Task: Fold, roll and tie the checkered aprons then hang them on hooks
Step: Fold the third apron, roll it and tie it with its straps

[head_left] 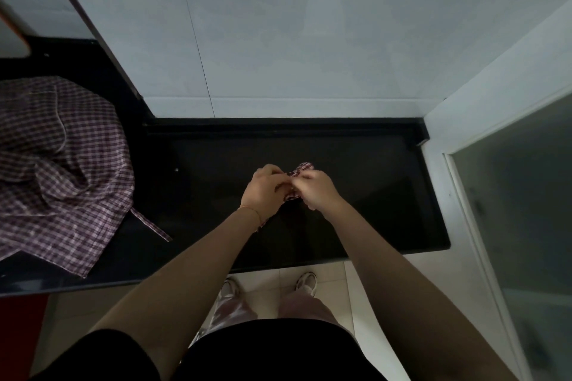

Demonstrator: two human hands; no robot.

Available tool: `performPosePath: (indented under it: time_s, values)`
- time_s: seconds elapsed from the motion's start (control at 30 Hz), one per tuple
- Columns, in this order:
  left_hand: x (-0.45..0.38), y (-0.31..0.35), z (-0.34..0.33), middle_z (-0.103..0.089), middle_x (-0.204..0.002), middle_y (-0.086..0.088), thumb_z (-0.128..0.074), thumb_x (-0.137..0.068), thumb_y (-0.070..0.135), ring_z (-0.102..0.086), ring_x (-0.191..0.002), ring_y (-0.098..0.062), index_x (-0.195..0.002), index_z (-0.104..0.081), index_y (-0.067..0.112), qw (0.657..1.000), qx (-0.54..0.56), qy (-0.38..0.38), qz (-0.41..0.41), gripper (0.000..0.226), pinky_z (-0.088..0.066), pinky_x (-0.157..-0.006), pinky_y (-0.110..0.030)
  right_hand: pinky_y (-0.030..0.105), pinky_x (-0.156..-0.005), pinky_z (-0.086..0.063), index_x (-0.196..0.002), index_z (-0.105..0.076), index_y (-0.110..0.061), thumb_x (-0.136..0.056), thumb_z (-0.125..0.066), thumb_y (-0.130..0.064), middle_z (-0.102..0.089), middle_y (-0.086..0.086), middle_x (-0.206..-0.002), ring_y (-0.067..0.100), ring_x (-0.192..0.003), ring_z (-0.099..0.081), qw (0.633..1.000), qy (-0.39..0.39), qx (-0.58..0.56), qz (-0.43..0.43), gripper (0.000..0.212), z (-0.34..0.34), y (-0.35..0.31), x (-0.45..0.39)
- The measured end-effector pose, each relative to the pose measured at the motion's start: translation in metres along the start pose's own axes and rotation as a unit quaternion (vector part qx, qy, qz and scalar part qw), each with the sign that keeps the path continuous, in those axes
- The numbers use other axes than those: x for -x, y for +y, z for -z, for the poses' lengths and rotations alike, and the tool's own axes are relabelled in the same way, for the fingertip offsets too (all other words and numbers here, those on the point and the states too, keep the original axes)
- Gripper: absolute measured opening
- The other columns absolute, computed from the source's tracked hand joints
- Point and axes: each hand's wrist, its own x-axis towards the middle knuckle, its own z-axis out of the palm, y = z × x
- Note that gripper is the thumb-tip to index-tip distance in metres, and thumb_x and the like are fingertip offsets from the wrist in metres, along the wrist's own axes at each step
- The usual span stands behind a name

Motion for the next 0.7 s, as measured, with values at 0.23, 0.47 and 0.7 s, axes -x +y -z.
performPosePath:
  time_s: [0.23, 0.47, 0.7]
  values:
    - [0.002, 0.006, -0.006, -0.046, -0.133, 0.006, -0.056, -0.097, 0.026, -0.040, -0.120, -0.012, -0.115, -0.067, 0.025, 0.997, 0.047, -0.042, 0.046, 0.021, -0.038, -0.104, -0.031, 0.024, -0.050, -0.037, -0.085, -0.062, -0.018, -0.099, -0.055, -0.024, -0.054, 0.001, -0.073, 0.011, -0.055, -0.047, 0.994, 0.012, -0.099, -0.053, 0.017, -0.003, -0.008, 0.006]
    - [0.003, 0.009, 0.001, -0.043, -0.135, 0.007, -0.047, -0.100, 0.029, -0.037, -0.124, -0.016, -0.118, -0.063, 0.030, 0.996, -0.002, -0.066, 0.061, 0.024, -0.034, -0.108, -0.042, 0.025, -0.060, -0.042, -0.084, -0.064, -0.018, -0.098, -0.058, -0.022, -0.059, 0.002, -0.078, 0.012, -0.067, -0.054, 0.992, 0.019, -0.115, -0.050, 0.016, -0.002, -0.011, 0.018]
    - [-0.011, 0.024, 0.031, -0.043, -0.140, 0.007, -0.047, -0.100, 0.032, -0.033, -0.132, -0.018, -0.122, -0.061, 0.035, 0.997, -0.042, -0.061, 0.031, 0.026, -0.027, -0.110, -0.044, 0.038, -0.084, -0.053, -0.096, -0.070, -0.009, -0.097, -0.056, -0.020, -0.067, 0.011, -0.097, 0.023, -0.092, -0.065, 0.995, 0.035, -0.040, 0.087, 0.018, 0.010, -0.028, 0.038]
